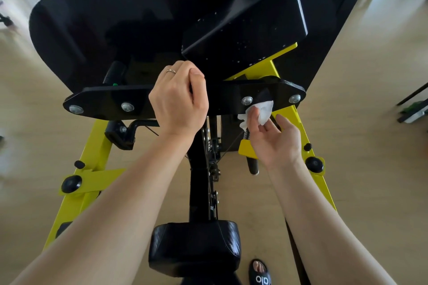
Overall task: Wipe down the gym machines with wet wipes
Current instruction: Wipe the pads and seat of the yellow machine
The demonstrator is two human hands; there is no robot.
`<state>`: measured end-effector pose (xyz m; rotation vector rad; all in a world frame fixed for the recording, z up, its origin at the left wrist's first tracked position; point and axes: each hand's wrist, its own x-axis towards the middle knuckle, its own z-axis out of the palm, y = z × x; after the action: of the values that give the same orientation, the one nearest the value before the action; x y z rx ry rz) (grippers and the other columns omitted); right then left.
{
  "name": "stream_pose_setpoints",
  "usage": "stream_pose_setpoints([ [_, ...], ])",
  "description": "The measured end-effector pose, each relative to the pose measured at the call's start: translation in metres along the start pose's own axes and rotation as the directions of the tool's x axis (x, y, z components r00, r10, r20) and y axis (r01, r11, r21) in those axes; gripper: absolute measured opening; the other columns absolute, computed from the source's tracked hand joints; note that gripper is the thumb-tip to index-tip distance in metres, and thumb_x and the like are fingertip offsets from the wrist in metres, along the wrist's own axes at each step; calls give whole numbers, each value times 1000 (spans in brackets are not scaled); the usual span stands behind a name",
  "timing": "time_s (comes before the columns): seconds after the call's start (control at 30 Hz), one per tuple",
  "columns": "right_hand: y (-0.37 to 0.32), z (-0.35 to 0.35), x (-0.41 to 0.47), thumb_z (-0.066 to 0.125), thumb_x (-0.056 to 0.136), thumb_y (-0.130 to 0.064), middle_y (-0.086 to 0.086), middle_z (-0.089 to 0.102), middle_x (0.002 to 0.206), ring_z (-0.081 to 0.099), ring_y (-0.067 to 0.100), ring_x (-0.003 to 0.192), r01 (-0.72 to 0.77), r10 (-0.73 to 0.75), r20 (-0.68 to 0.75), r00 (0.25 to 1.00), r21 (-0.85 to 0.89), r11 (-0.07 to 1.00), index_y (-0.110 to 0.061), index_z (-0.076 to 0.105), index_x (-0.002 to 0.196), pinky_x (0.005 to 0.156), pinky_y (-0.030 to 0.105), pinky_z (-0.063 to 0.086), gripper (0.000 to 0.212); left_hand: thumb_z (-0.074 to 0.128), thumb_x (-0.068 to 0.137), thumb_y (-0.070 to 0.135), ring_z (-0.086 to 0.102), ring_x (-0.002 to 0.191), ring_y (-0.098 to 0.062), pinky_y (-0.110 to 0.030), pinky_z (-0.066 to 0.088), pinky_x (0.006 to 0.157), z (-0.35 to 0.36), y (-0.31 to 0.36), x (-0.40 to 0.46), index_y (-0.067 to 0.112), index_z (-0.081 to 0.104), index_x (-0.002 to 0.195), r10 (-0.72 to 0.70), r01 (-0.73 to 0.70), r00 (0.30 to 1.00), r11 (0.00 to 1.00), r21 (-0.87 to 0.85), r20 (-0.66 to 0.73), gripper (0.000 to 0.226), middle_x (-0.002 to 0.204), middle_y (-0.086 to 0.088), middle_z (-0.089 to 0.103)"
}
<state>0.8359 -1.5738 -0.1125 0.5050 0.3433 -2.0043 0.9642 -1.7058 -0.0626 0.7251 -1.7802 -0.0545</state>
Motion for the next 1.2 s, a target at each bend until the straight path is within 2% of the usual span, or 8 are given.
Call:
stream_pose_setpoints([
  [0.2,82,14,1,42,109,-35,30,63,121,67,38,104,-161,161,-15,987,9,987,9,55,130,98,39,53,51,40,94,14,59,69,-15,-29,42,56,-2,2,0,11,65,73,-24,22,999,999,49,31,33,75,4,67],
  [0.3,79,15,1,43,109,-36,33,59,132,64,38,118,-192,192,-6,981,-8,981,13,55,127,103,38,52,54,39,94,14,60,69,-17,-33,44,56,-3,0,0,10,65,73,-16,15,999,999,42,33,34,75,4,67],
  [0.47,5,16,-6,45,108,-27,39,55,129,65,44,108,-19,21,-85,996,24,1000,17,42,139,82,38,62,54,39,95,15,61,71,-16,-34,46,59,-2,-1,0,10,66,74,-2,2,999,1000,16,36,36,75,2,68],
  [0.6,-9,19,-8,46,108,-22,36,52,136,65,44,102,70,-67,-103,992,26,997,12,37,147,89,38,61,53,40,94,13,59,69,-15,-31,44,57,0,1,-1,11,65,72,-19,19,999,1000,23,27,34,74,3,67],
  [0.8,78,31,-9,38,109,-30,31,58,131,64,38,116,-101,87,-95,992,-145,984,17,44,139,110,39,48,56,41,94,13,58,71,-15,-25,40,60,-3,3,0,11,64,73,-26,23,998,998,54,52,32,76,4,67],
  [1.0,40,39,-35,40,109,-19,38,61,123,67,38,115,41,-49,-35,998,-213,976,24,42,131,104,40,54,48,42,94,12,58,69,-15,-30,43,58,-4,3,0,11,65,73,-36,33,998,999,41,59,31,74,3,66],
  [1.1,30,43,-44,44,105,-13,24,68,119,69,33,116,250,-256,35,966,-370,895,10,54,125,102,38,55,33,42,94,10,57,66,-16,-30,41,56,-4,3,0,9,64,71,-12,11,999,1000,14,44,32,71,1,65],
  [1.2,35,34,-42,47,102,-20,5,68,95,65,14,93,383,-445,97,891,-686,619,-6,66,103,90,32,53,23,41,95,11,57,66,-17,-31,41,56,-5,3,0,9,64,72,-18,17,998,1000,16,55,33,71,1,65],
])
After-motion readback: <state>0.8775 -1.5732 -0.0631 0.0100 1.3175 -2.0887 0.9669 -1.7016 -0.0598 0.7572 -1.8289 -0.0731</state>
